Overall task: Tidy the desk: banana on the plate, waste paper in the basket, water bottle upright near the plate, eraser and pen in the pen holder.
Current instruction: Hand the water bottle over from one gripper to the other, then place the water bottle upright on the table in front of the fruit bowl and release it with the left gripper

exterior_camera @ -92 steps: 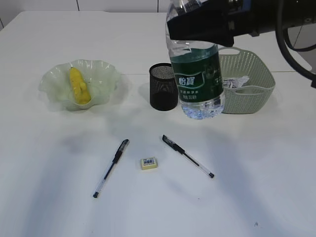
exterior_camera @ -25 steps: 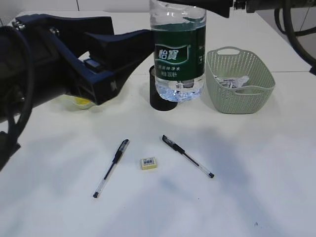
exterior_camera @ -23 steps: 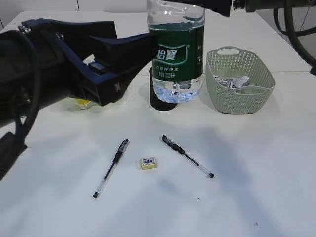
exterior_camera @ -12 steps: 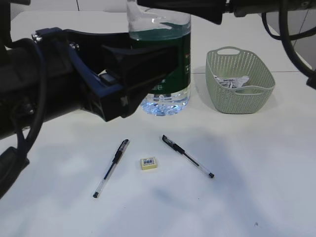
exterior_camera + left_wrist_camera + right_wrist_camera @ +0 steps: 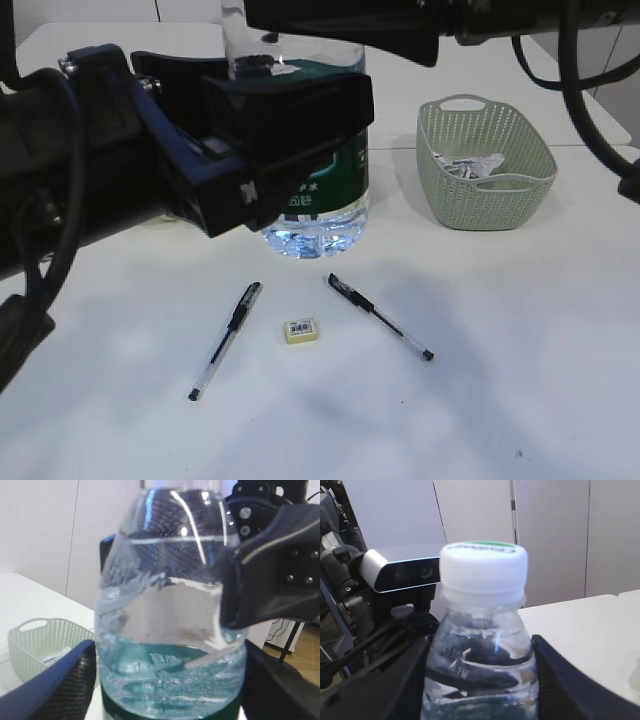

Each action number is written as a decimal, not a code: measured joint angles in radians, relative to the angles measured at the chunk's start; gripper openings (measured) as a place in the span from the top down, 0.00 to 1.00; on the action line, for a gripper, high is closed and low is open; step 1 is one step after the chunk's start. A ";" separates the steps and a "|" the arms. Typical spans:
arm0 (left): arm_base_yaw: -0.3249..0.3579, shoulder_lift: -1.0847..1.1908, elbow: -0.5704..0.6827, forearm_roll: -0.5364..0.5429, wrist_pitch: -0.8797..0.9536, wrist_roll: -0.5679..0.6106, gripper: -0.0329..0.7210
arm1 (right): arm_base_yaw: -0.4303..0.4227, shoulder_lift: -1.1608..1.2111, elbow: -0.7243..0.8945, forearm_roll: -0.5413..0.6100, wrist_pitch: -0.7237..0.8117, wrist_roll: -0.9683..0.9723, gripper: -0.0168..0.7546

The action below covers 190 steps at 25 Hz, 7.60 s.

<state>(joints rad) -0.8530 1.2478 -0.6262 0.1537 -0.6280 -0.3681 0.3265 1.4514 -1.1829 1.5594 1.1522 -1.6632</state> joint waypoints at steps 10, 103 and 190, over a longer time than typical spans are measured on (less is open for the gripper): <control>-0.002 0.000 0.000 0.007 -0.006 -0.024 0.25 | 0.000 0.000 0.000 0.000 0.012 0.000 0.44; 0.534 0.135 0.008 -0.096 -0.091 0.225 0.43 | 0.000 -0.005 -0.002 -1.488 -0.161 1.386 0.21; 0.646 0.858 0.078 0.050 -0.533 0.206 0.24 | 0.000 -0.005 -0.002 -1.492 -0.198 1.412 0.22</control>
<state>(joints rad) -0.2066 2.1061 -0.5482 0.2034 -1.1614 -0.1622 0.3265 1.4460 -1.1847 0.0672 0.9538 -0.2512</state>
